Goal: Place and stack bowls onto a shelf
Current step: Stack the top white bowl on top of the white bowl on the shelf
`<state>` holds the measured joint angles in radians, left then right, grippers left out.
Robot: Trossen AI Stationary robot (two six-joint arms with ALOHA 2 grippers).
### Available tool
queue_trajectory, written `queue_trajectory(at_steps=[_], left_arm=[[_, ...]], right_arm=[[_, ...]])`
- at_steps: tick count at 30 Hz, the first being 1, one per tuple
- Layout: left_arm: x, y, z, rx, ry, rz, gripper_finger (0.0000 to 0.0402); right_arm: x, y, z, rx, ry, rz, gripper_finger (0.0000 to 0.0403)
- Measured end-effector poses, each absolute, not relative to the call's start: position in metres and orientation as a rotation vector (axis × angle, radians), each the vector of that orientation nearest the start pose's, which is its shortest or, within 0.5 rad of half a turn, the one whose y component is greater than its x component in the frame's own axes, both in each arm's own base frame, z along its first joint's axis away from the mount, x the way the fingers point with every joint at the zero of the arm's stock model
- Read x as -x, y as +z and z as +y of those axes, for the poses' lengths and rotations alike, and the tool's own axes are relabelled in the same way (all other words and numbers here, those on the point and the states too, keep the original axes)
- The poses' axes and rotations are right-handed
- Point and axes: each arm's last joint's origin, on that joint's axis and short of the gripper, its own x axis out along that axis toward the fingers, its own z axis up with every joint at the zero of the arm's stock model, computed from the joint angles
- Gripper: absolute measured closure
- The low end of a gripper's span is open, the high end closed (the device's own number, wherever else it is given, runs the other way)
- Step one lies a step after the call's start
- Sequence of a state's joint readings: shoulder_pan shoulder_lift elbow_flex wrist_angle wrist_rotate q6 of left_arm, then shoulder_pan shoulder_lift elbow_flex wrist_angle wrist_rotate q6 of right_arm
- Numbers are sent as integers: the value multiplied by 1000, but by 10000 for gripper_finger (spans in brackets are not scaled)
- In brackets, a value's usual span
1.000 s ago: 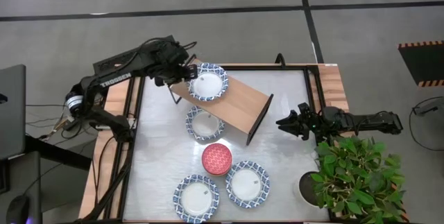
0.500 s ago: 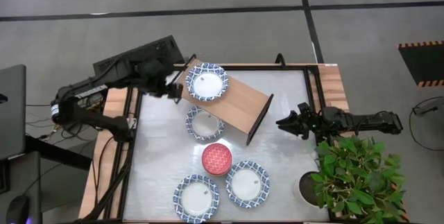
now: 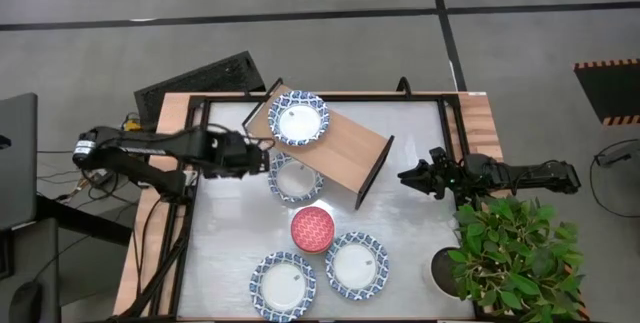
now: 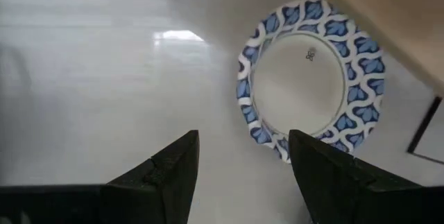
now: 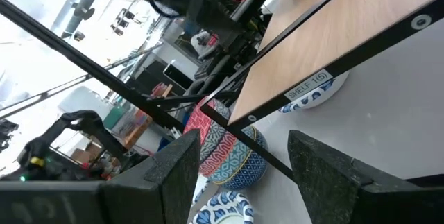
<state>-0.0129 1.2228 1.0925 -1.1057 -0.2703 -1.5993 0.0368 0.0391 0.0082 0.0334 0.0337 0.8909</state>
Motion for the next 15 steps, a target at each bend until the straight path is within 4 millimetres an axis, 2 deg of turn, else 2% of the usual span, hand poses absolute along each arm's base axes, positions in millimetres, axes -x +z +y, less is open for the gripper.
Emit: queue_trajectory(at_steps=[6, 11, 15], left_arm=[[-223, 243, -7, 1275, 1042, 625, 196], [-218, 204, -11, 1354, 1055, 535, 196], [-218, 178, -11, 1424, 975, 450, 196]], right_arm=[[-100, 166, 3, -895, 4, -1, 159], [-100, 166, 3, -920, 4, 1, 159], [-100, 166, 3, -943, 3, 1, 159]])
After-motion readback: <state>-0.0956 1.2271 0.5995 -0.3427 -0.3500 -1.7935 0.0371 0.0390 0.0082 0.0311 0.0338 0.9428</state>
